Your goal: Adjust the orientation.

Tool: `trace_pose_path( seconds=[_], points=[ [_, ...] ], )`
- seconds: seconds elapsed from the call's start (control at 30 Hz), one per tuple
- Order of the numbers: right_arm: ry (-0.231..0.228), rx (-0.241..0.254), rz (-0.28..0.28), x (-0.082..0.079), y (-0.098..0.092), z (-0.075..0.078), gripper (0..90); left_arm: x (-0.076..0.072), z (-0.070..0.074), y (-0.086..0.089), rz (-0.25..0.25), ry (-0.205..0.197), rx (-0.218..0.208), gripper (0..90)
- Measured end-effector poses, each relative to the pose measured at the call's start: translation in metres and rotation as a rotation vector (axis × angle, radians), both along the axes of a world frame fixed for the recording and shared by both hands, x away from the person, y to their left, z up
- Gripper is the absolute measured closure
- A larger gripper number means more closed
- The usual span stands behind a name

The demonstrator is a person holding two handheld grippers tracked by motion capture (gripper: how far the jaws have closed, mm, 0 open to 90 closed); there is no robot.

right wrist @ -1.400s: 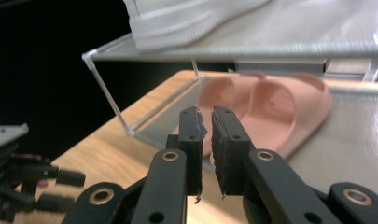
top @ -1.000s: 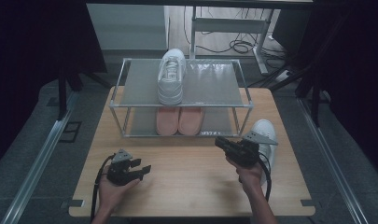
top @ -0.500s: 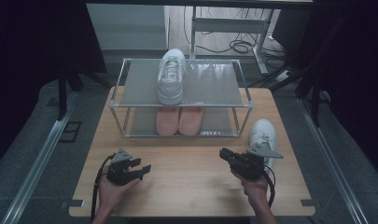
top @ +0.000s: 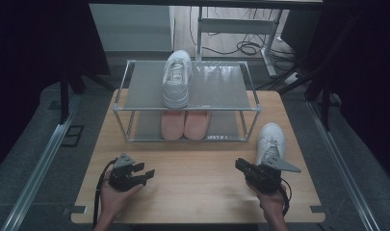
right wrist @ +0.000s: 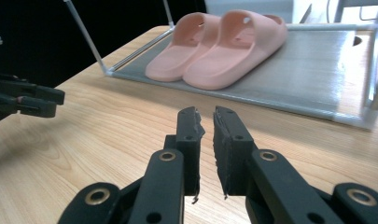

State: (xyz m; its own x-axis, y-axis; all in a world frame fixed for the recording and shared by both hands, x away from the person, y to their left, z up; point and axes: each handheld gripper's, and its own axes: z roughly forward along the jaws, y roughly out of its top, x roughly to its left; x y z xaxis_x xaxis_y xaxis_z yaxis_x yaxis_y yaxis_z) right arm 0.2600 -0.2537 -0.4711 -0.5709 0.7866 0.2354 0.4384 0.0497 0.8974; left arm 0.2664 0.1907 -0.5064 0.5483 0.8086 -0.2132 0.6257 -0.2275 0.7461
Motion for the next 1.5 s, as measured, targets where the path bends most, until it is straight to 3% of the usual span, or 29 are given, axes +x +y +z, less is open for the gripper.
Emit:
trace_pose_path(
  seconds=[0.4,1.0,1.5],
  points=[
    [0.008,-0.030,-0.037,-0.005,-0.014,-0.003,87.6,0.000,0.000,0.000,0.000,0.002,0.000,45.2],
    [0.041,-0.073,-0.117,-0.020,-0.034,-0.013,89.3,-0.001,-0.001,-0.001,-0.001,0.006,0.001,45.1],
    [0.058,-0.177,-0.158,-0.019,-0.026,-0.021,89.3,-0.001,-0.001,0.001,0.000,0.005,0.001,45.0]
  ],
)
